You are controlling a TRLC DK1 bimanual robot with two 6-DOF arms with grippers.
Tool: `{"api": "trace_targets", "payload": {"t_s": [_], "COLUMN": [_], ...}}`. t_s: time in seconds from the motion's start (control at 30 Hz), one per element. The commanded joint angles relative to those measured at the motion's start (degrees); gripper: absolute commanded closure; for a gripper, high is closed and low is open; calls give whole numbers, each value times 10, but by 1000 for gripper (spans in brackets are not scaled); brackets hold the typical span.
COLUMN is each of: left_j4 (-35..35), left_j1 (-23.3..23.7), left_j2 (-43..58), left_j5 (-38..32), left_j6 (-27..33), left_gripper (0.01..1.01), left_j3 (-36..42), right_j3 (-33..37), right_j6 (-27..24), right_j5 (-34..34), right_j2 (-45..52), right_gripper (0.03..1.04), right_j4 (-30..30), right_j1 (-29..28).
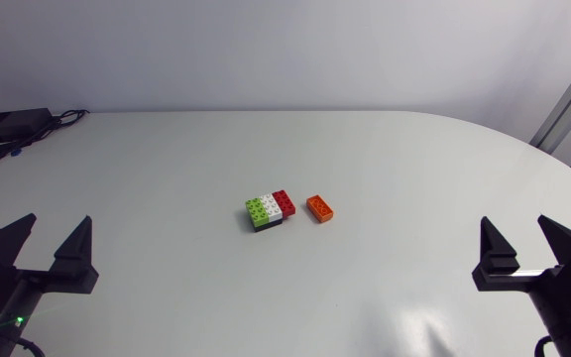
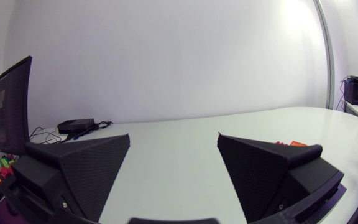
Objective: Disassemble duplo
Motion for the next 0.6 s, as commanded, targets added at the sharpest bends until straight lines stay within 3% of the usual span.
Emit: {"api": "trace_targets", "payload": {"t_s": [0.0, 0.57], "left_j4": [4, 3], "left_j1": [-1, -8], "left_j2": [-9, -11], "left_j5": [3, 3], "left_j6": [3, 6], "left_gripper": [48, 48], "left_j3": [-13, -12], "right_j3": [-21, -22], "right_j6": [11, 7], "right_j5": [-3, -4], "right_j2": [-4, -6], "right_gripper": [57, 57], "right_j4": [-10, -8], "right_j1": [4, 17]}}
